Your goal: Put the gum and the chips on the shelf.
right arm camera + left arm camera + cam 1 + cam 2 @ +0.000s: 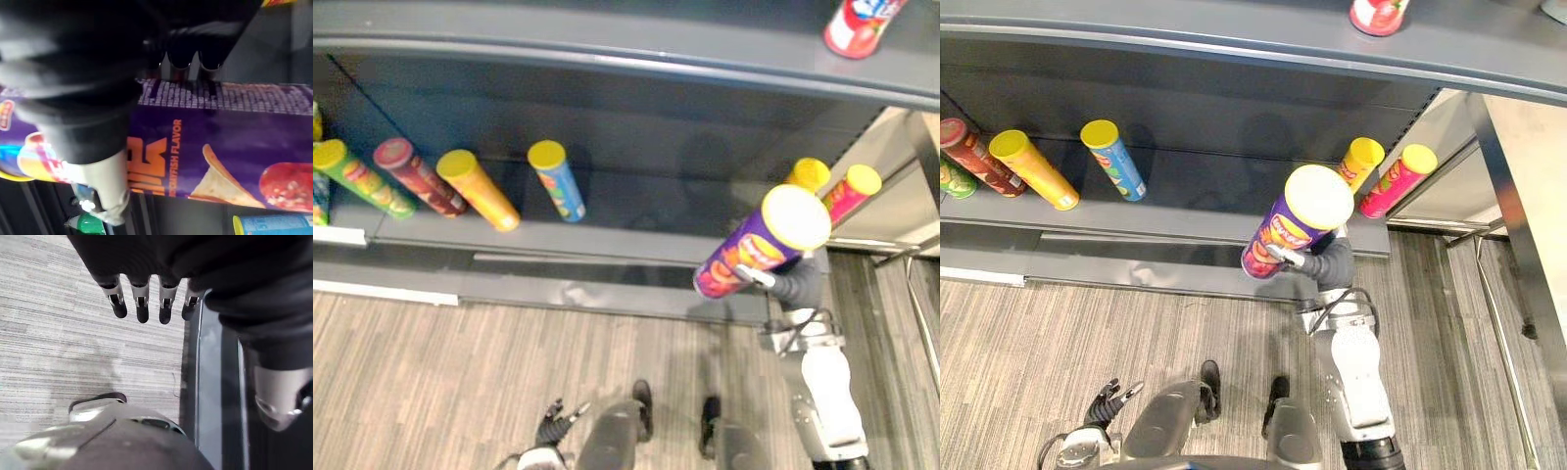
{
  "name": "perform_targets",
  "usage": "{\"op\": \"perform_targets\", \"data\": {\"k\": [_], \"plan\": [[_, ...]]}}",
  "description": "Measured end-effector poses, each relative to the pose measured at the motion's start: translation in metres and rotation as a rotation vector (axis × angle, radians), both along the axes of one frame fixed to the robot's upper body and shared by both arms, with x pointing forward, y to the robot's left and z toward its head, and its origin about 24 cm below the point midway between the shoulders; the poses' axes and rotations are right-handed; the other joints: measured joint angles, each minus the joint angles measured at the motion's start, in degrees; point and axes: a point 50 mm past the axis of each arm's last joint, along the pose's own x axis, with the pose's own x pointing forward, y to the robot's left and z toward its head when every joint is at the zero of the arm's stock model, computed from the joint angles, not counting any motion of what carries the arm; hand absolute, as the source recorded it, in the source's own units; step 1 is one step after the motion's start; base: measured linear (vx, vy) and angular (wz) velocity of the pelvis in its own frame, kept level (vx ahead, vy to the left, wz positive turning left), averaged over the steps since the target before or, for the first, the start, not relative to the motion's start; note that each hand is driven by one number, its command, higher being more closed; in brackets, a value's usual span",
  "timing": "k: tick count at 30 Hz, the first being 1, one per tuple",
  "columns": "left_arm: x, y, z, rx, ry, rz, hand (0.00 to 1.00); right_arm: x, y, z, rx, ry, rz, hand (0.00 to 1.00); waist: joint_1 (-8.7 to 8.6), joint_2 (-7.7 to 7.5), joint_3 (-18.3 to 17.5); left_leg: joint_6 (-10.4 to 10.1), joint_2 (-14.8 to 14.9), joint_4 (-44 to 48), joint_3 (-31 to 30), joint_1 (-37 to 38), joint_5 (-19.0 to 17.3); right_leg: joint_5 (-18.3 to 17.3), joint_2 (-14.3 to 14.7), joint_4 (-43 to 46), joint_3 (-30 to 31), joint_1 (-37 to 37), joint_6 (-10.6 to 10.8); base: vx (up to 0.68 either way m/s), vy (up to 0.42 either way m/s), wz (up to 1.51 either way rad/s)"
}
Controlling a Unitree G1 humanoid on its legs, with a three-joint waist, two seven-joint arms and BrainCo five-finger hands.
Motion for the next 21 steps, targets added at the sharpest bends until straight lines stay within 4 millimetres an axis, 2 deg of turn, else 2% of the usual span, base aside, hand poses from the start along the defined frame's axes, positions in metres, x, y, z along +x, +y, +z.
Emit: {"op": "perform_targets", "data": {"k": [5,8,12,16,18,21], "plan": [[0.002,0.001,0.0,0.007,0.005,0.016,0.0,-0.001,0.019,-0.013,0.0,0.059,0.082,1.0,0.0,-0.09,-0.06,-1.22,0.69,-6.18,-0.23,0.31,3.88,2.01,1.48,-3.44,-0.64,-0.72,-1.09,0.03,-0.12,0.0],[0.006,0.001,0.001,0.03,-0.003,0.023,0.0,0.007,0.032,-0.026,-0.022,0.115,0.122,1.0,0.07,-0.14,-0.09,-1.6,0.73,-8.26,-1.2,0.75,5.86,2.15,1.87,-3.92,-1.83,-0.74,-1.31,0.08,-0.086,0.16],[0.03,0.0,0.009,0.057,-0.063,0.032,0.0,0.027,0.044,-0.032,-0.073,0.144,0.118,1.0,0.17,-0.05,-0.05,-2.5,0.95,-8.44,-5.08,-1.33,7.36,2.4,2.5,-4.79,-5.77,-0.69,-1.78,0.02,-0.066,0.42],[0.047,-0.001,0.017,0.08,-0.117,0.033,0.0,0.046,0.048,-0.023,-0.094,0.122,0.075,1.0,0.92,0.6,0.24,-3.19,0.48,-7.61,-8.95,-3.45,8.42,1.58,2.43,-4.15,-10.12,-0.65,-2.98,-0.04,-0.054,0.61],[0.057,-0.003,0.023,0.09,-0.155,0.026,0.0,0.056,0.047,-0.015,-0.102,0.1,0.028,1.0,1.8,1.51,0.78,-3.77,0.02,-8.31,-10.62,-4.06,8.4,0.36,1.84,-2.07,-12.01,-1.23,-3.55,-0.1,-0.029,0.51],[0.071,-0.005,0.033,0.094,-0.211,0.018,0.0,0.077,0.045,0.0,-0.11,0.066,-0.049,1.0,1.96,3.61,2.05,-3.59,1.51,-8.51,-5.08,-5.5,8.23,-1.44,-0.22,2.35,-14.03,-3.63,-3.36,-0.11,-0.023,0.47]]}}
